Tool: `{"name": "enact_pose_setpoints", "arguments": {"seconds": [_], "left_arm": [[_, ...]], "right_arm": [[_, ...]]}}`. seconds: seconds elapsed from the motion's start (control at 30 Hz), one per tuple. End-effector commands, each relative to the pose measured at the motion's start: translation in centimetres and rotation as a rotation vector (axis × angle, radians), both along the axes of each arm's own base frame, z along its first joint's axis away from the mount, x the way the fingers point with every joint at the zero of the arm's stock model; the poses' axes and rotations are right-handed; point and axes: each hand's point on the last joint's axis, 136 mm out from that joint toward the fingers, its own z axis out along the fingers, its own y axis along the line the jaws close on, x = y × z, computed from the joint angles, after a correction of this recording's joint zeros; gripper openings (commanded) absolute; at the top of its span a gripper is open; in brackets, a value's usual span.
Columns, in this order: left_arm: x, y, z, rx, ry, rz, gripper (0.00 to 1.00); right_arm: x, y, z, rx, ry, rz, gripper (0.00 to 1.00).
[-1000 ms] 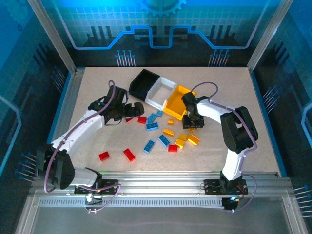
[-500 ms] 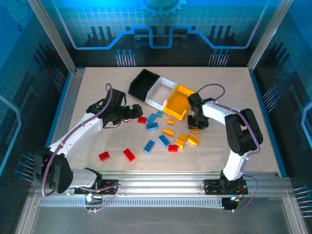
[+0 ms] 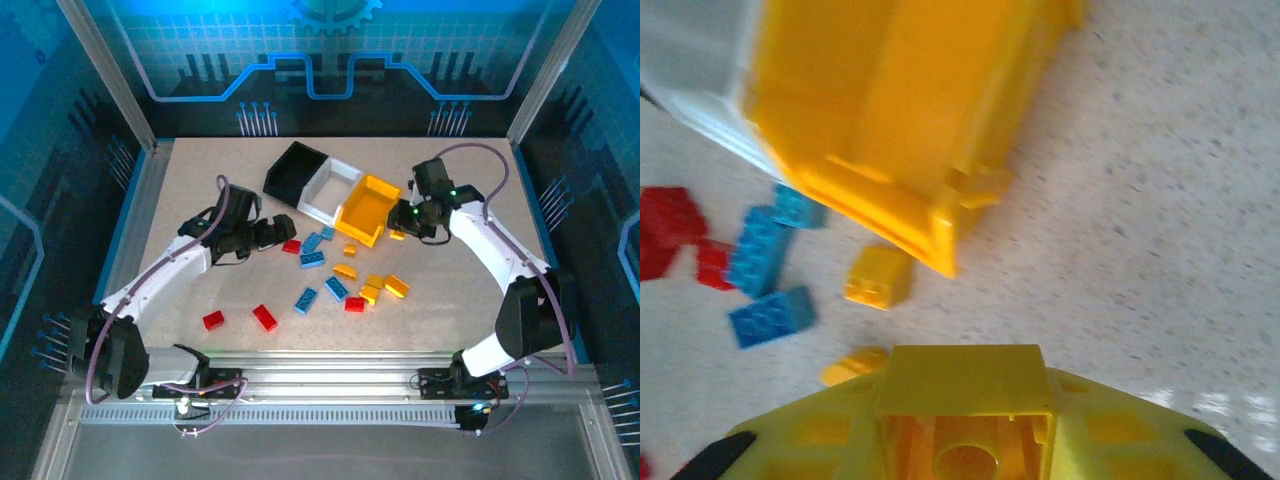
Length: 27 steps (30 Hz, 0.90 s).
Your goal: Sort the legos into containers by color
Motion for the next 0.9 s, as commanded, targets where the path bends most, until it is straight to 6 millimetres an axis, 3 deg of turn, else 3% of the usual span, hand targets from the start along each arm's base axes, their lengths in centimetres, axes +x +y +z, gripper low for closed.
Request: {"name": "enact_pose_setpoints", "arguments": {"seconds": [0.0, 0.27, 0.4, 0.57, 0.87], "left_arm": [[0.1, -1.0, 0.3, -0.041, 0.018, -0.025, 0.99], [-1.9, -0.1, 0.2, -0.004, 0.047, -0.043, 0.99], [-2.9, 0.7, 0.3, 0.023, 0.054, -0.034, 0.99], [-3.5, 1.4, 0.6, 0.045, 0.043, -0.023, 0.99], [-2.5, 1.1, -0.1, 0.045, 0.046, -0.024, 0.99]], "right_arm": [[2.4, 2.2, 0.8, 0.100, 0.026, -0.005, 0.34], [8.6, 4.5, -2.5, 0.055, 0.102, 0.002, 0.33], [10.3, 4.7, -4.7, -0.041, 0.152, 0.004, 0.32], [10.4, 4.0, -6.8, -0.183, 0.217, 0.019, 0.32], [9.3, 1.1, -7.3, -0.319, 0.238, 0.026, 0.33]]}}
